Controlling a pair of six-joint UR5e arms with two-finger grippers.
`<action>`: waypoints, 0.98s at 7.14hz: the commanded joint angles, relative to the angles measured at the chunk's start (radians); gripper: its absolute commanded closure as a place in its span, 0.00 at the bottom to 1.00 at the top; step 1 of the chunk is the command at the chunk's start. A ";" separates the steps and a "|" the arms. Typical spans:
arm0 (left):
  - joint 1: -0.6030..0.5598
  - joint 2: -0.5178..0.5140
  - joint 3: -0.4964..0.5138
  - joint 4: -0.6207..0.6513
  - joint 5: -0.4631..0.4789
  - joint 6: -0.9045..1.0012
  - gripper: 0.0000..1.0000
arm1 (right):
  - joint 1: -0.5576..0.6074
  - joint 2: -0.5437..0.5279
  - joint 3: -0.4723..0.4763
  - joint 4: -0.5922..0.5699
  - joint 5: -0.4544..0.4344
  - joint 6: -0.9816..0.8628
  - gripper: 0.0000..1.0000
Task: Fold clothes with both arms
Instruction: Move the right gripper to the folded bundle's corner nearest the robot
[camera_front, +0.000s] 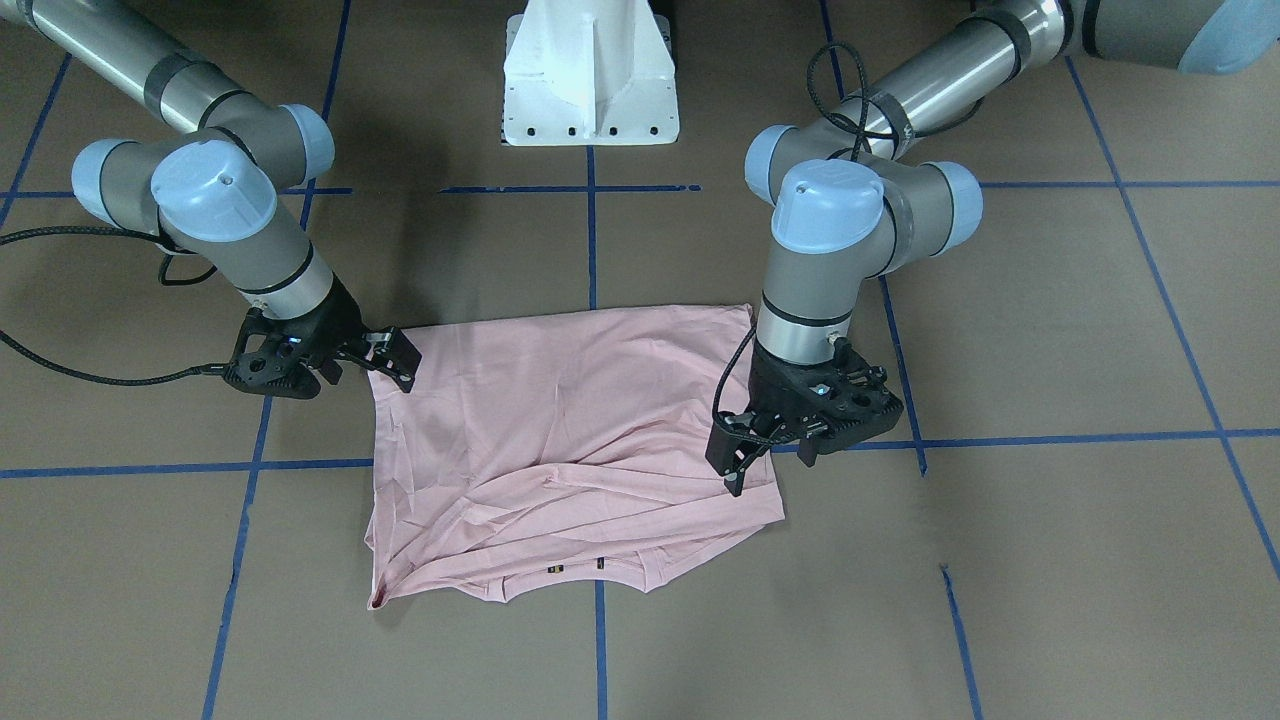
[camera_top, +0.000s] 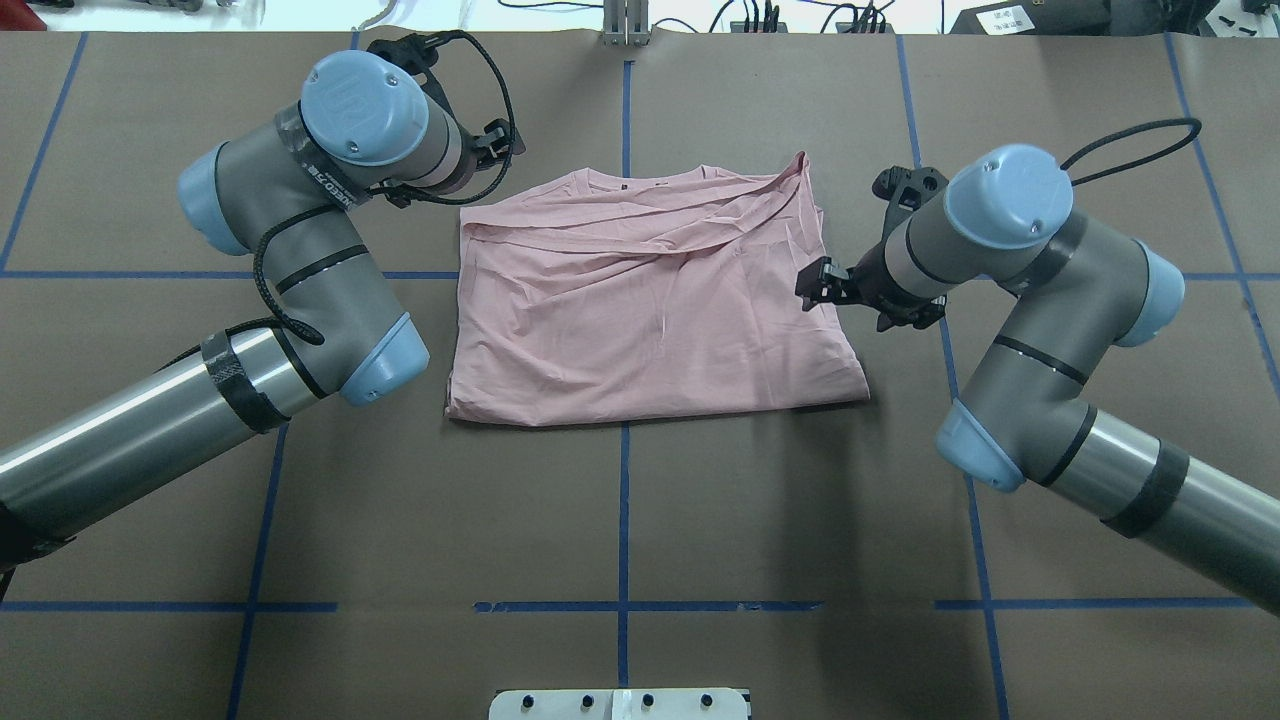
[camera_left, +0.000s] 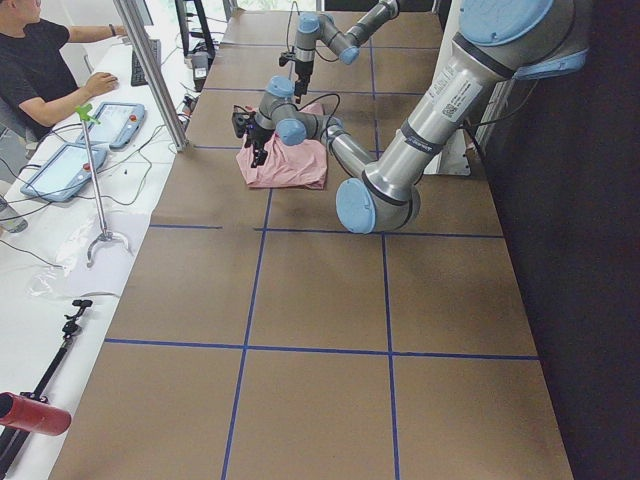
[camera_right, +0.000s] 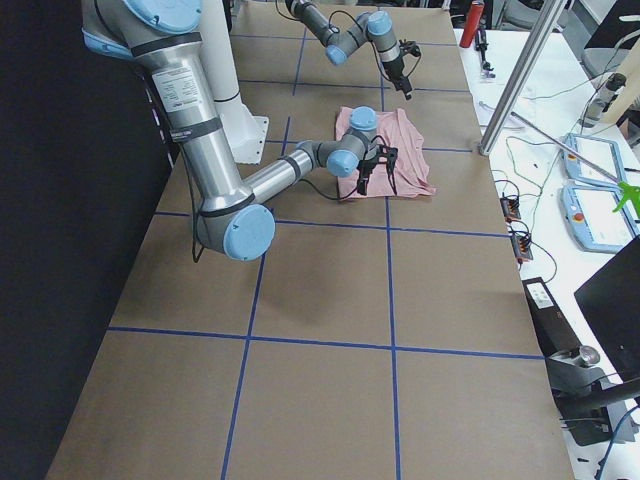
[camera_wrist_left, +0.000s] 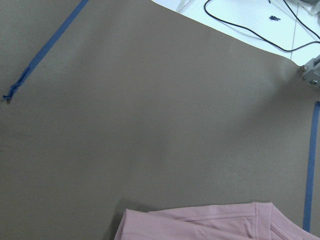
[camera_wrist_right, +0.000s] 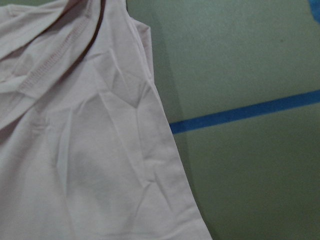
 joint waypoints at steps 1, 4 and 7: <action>0.002 0.001 -0.004 0.000 0.000 -0.004 0.00 | -0.042 -0.031 0.009 -0.002 -0.007 0.000 0.01; 0.004 0.001 -0.011 0.000 0.000 -0.004 0.00 | -0.054 -0.039 0.020 -0.003 0.005 -0.002 0.81; 0.004 0.001 -0.013 0.000 -0.002 -0.004 0.00 | -0.069 -0.039 0.095 -0.127 0.028 -0.023 1.00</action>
